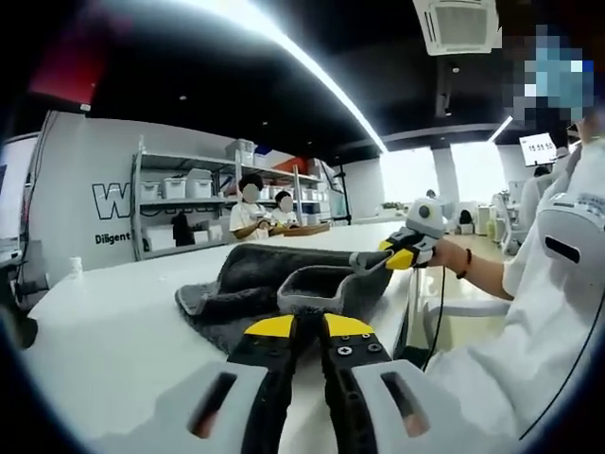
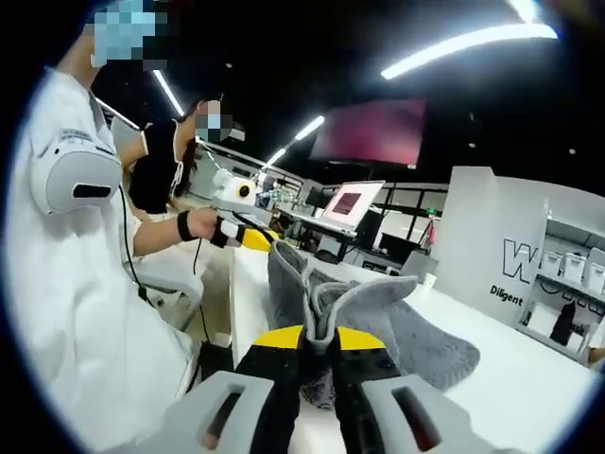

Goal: Open the folded towel by lifting each exposed corner and separating the folded layers until the towel lies flat within the target outline without major curled edges

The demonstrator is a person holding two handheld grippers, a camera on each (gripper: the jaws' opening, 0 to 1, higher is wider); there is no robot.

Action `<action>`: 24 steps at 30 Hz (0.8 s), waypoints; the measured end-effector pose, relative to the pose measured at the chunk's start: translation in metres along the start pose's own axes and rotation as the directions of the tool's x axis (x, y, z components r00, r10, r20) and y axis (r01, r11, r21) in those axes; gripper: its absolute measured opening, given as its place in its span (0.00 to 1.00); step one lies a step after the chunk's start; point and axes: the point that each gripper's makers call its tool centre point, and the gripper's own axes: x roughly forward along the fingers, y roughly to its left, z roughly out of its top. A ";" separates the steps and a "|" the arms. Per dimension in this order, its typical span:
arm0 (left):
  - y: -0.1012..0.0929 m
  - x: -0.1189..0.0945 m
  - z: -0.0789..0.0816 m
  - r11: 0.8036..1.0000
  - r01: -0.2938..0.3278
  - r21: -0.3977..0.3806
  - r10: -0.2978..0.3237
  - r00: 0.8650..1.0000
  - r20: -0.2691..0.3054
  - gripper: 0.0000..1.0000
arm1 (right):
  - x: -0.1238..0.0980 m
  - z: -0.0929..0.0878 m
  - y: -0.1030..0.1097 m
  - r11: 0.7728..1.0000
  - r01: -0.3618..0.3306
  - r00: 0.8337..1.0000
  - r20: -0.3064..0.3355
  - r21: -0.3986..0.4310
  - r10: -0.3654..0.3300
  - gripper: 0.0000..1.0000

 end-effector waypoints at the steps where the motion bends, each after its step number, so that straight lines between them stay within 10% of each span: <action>1: -0.001 -0.001 -0.001 1.000 0.004 0.002 -0.004 1.000 -0.003 0.08 | -0.001 -0.001 0.000 1.000 -0.001 1.000 -0.006 0.000 0.001 0.05; 24: -0.025 -0.026 -0.031 0.997 0.068 0.024 -0.064 0.988 -0.141 0.07 | -0.007 -0.023 0.036 0.981 -0.184 0.977 -0.123 -0.063 0.175 0.10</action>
